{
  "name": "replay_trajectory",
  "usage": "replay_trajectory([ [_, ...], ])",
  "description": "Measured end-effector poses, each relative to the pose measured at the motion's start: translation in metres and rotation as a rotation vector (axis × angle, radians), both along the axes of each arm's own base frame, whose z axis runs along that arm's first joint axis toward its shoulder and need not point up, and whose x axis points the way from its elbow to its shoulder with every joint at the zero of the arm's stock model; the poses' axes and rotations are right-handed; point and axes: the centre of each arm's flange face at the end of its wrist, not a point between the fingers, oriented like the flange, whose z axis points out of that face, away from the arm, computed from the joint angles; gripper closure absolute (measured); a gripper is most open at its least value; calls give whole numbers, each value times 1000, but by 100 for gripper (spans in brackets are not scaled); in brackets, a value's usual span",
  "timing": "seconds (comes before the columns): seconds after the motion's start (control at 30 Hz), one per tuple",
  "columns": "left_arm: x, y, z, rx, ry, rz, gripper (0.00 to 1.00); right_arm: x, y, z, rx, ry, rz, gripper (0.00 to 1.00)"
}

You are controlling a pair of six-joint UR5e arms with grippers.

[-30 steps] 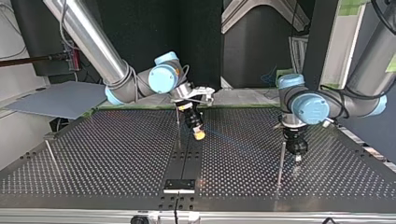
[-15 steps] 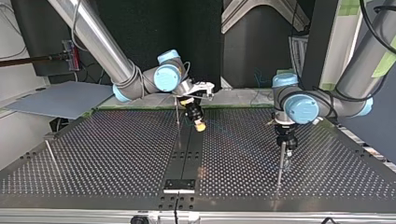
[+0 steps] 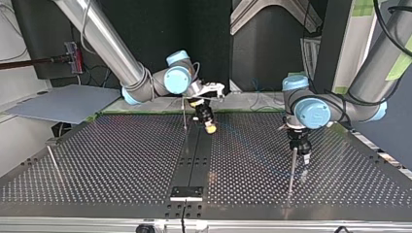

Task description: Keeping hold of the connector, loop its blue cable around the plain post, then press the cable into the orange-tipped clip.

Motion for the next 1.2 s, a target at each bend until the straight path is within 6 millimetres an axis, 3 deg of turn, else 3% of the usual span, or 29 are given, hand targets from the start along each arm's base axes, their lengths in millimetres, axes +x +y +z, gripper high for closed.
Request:
replay_trajectory([
  [0.5, 4, -5, 3, -97, -54, -40, 0, -7, 11, -66, 30, 53, -32, 100],
  [1.2, 5, -2, 3, -97, -56, -31, 0, -11, 29, -207, 102, 155, -57, 100],
])
